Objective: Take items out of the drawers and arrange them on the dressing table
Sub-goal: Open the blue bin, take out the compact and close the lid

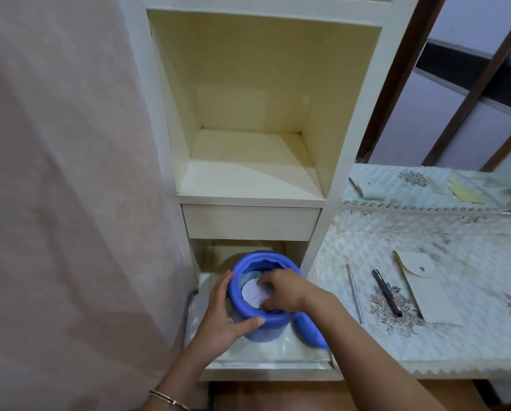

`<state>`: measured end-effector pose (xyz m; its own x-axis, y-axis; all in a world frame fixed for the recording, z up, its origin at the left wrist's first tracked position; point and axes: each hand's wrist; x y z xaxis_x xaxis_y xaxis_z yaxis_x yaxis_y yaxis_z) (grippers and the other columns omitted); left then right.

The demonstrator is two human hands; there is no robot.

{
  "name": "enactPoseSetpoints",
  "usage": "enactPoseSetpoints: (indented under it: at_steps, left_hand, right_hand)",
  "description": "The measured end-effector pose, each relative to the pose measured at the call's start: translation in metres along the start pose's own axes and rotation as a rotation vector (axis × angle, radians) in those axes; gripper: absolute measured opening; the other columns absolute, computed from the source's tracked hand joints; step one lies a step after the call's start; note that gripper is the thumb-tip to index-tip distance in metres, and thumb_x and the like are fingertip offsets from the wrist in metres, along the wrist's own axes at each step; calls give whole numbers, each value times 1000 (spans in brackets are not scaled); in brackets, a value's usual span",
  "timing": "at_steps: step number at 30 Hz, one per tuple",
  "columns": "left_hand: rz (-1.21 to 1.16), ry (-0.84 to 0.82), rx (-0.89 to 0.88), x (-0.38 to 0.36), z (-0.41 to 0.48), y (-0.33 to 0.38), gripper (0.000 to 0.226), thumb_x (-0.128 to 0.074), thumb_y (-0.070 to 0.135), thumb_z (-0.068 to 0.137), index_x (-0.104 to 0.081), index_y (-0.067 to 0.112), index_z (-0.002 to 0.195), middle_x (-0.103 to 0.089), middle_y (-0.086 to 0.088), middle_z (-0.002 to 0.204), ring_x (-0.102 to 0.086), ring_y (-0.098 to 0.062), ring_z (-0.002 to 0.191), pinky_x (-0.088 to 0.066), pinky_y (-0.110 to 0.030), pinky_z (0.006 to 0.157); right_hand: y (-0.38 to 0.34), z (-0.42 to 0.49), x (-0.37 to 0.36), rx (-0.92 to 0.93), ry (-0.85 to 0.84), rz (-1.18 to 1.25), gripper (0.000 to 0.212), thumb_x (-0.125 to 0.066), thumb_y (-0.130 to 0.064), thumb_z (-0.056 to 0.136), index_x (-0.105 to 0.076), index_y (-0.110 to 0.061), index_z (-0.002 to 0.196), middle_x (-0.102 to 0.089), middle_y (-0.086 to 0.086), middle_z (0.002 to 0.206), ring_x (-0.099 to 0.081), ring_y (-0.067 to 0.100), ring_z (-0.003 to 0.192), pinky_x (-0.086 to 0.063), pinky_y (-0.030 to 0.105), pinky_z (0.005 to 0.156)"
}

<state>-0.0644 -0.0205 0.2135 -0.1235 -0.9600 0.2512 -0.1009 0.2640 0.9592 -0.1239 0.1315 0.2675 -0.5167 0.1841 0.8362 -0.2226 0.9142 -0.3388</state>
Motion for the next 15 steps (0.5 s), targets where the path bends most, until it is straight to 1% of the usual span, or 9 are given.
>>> enactPoseSetpoints:
  at_steps: [2, 4, 6, 7, 9, 11, 13, 14, 15]
  left_hand:
    - [-25, 1, 1, -1, 1, -1, 109, -77, 49, 41, -22, 34, 133, -26, 11, 144, -34, -10, 132, -34, -24, 104]
    - [-43, -8, -5, -1, 3, -2, 108, -77, 48, 40, -22, 34, 132, -26, 12, 142, -35, -11, 131, -34, -23, 103]
    - [-36, -14, -20, 0, 6, -2, 108, -75, 49, 38, -22, 33, 131, -24, 13, 138, -33, -9, 129, -33, -21, 102]
    - [-23, -15, -27, 0, 7, -2, 109, -74, 50, 37, -22, 32, 131, -23, 14, 135, -32, -7, 128, -31, -17, 100]
    - [6, -9, -47, 0, 10, -2, 112, -71, 51, 35, -23, 27, 134, -22, 15, 132, -29, -2, 124, -27, -2, 94]
    - [18, 0, -69, 0, 11, -3, 113, -69, 52, 36, -23, 23, 134, -24, 21, 126, -28, 7, 117, -23, 11, 83]
    - [23, 4, -76, -2, 11, -4, 107, -67, 53, 37, -22, 26, 130, -22, 29, 120, -29, 17, 107, -21, 14, 79]
    - [36, 15, -74, -3, 11, -4, 106, -65, 53, 38, -22, 25, 131, -24, 26, 120, -28, 16, 107, -21, 13, 82]
    - [55, 39, -73, -3, 12, -3, 105, -63, 54, 40, -25, 21, 132, -26, 19, 122, -27, 11, 111, -22, 8, 86]
  right_hand:
    - [-1, 4, 4, -36, -73, -66, 46, -65, -27, 76, -55, -11, 118, -62, 11, 117, -57, 27, 106, -45, 33, 90]
    - [-4, 6, 6, -57, -125, -105, 44, -64, -27, 76, -55, -12, 117, -63, 10, 115, -58, 27, 104, -47, 35, 90]
    - [-6, 8, 6, -65, -135, -122, 45, -63, -27, 77, -55, -12, 117, -64, 10, 114, -58, 27, 103, -47, 35, 91]
    - [-7, 7, 5, -62, -117, -123, 44, -63, -27, 77, -55, -11, 117, -64, 11, 114, -59, 28, 103, -47, 35, 90]
    - [-9, 4, 5, -35, -30, -117, 38, -59, -25, 81, -56, -8, 115, -64, 14, 113, -58, 29, 102, -45, 34, 88]
    - [-11, -3, 8, -5, 97, -112, 31, -52, -23, 84, -58, -6, 110, -64, 16, 112, -57, 32, 102, -43, 34, 84]
    - [-8, -13, 11, 16, 274, -116, 31, -52, -29, 83, -60, -7, 103, -66, 17, 106, -57, 34, 98, -44, 35, 79]
    - [-6, -21, 12, 29, 364, -83, 35, -51, -36, 80, -60, -8, 99, -67, 16, 98, -58, 33, 92, -45, 35, 76]
    - [-4, -29, 13, 39, 446, -4, 42, -48, -45, 74, -61, -10, 93, -68, 12, 88, -59, 30, 83, -45, 35, 71]
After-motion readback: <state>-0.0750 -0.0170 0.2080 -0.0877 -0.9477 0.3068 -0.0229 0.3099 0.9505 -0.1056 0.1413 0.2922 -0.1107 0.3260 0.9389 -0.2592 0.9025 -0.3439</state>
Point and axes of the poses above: each hand's wrist, its own z-axis towards the middle knuckle, its own x-axis out of the back of the hand, y = z × x
